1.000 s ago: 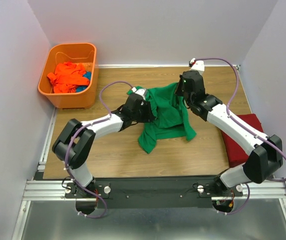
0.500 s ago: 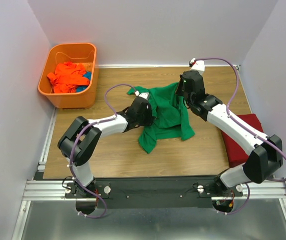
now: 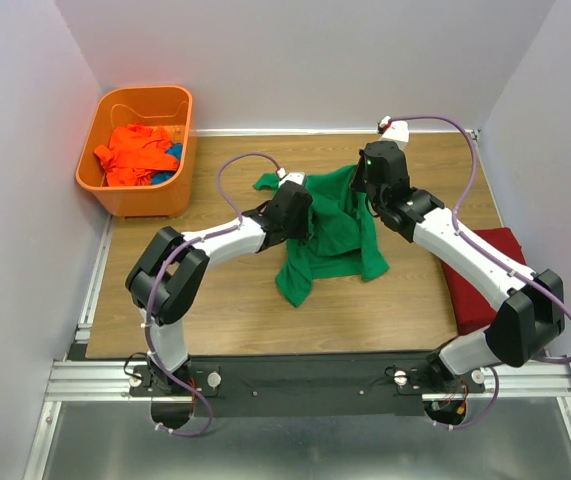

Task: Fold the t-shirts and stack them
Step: Flatten the tshirt out

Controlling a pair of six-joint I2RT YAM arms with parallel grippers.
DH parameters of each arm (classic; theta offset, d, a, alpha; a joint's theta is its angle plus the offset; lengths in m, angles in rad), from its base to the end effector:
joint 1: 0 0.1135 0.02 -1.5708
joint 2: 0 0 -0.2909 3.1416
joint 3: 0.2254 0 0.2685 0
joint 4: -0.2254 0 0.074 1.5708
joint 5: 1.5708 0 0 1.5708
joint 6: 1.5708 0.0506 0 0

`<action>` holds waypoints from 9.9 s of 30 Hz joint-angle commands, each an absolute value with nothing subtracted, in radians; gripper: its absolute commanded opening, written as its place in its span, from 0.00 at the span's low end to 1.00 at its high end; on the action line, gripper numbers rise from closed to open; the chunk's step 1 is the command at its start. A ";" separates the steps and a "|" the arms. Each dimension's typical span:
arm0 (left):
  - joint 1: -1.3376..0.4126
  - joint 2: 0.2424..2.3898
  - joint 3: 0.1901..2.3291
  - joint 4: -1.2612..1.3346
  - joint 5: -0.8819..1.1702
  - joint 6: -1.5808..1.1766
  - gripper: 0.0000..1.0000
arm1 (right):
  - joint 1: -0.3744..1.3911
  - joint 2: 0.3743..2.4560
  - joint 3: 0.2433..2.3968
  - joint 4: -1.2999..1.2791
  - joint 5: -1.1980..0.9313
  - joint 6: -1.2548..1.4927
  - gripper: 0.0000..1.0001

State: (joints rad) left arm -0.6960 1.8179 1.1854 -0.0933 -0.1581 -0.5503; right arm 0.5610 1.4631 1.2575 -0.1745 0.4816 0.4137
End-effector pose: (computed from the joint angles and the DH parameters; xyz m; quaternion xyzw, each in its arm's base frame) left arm 0.3354 -0.2699 0.2070 0.0339 0.9092 -0.1801 0.3740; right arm 0.3237 0.1757 0.3639 0.0742 0.8117 0.0806 0.5737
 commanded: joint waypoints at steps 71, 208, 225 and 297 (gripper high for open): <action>-0.068 1.494 1.701 -0.219 0.153 -0.620 0.00 | 0.149 1.382 1.571 -0.112 0.125 0.429 0.05; -0.735 1.064 0.660 -0.542 -0.420 -1.030 0.00 | 0.130 1.549 0.844 -0.183 0.221 0.716 0.83; -0.345 0.905 0.721 -0.496 -0.370 -0.828 0.00 | 0.127 1.528 0.781 -0.186 0.279 0.723 0.83; -0.225 0.971 0.726 -0.410 -0.222 -0.718 0.00 | 0.127 1.332 0.670 -0.288 0.186 0.695 0.59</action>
